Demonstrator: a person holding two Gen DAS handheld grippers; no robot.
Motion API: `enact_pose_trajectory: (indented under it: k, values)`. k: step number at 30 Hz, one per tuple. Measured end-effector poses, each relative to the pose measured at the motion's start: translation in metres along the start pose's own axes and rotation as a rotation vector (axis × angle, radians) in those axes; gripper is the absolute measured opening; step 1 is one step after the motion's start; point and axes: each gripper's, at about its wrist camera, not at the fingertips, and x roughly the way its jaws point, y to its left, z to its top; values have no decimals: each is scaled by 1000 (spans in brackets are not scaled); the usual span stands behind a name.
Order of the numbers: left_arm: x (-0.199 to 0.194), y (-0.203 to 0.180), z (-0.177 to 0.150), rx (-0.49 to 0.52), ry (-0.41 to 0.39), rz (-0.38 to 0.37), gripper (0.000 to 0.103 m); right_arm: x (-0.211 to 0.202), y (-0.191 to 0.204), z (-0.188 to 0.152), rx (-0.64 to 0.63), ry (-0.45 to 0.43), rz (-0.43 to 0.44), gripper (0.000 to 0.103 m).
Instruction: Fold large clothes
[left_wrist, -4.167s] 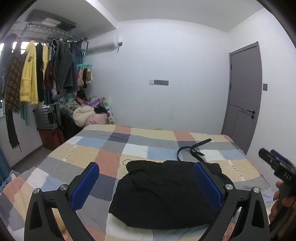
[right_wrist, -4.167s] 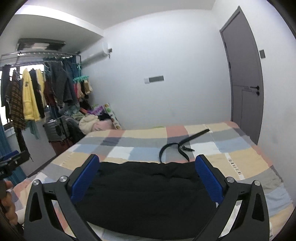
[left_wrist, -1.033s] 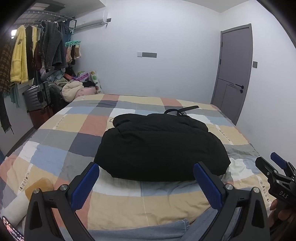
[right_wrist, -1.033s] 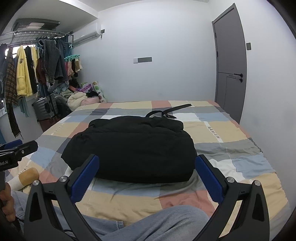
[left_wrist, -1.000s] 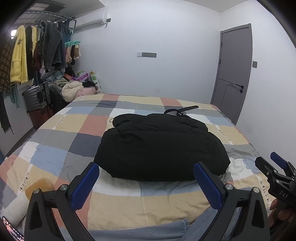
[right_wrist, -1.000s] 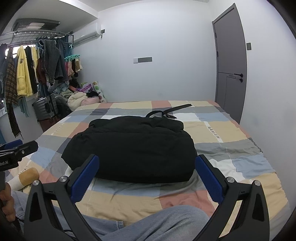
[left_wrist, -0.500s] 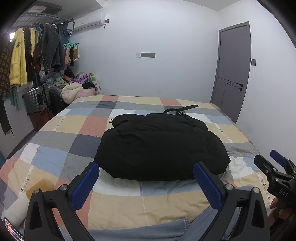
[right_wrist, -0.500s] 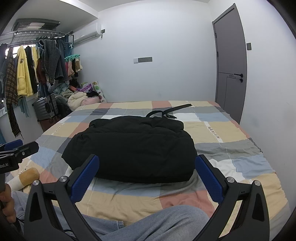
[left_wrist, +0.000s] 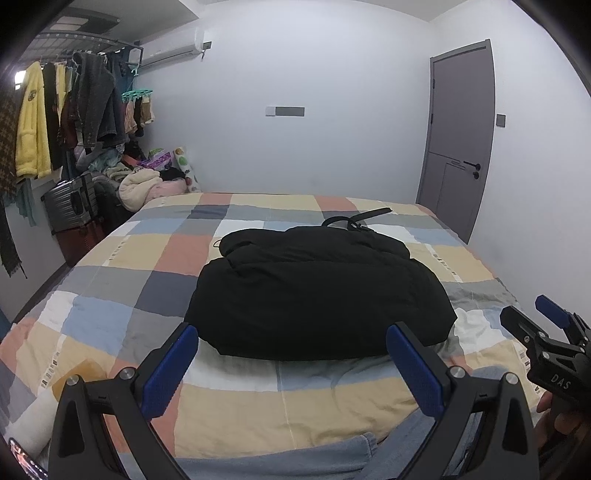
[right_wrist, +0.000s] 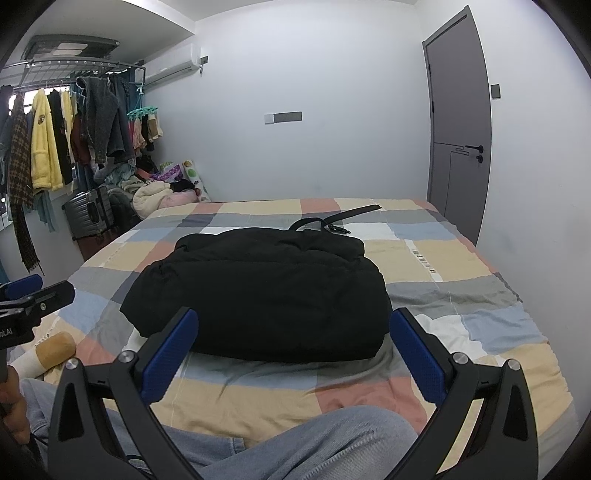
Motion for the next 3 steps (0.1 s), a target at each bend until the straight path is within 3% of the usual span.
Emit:
enact_pose_trajectory:
  k: [3]
  values:
    - [0,0,0,0,3,-6,103,0,0,0,2,1,2,103]
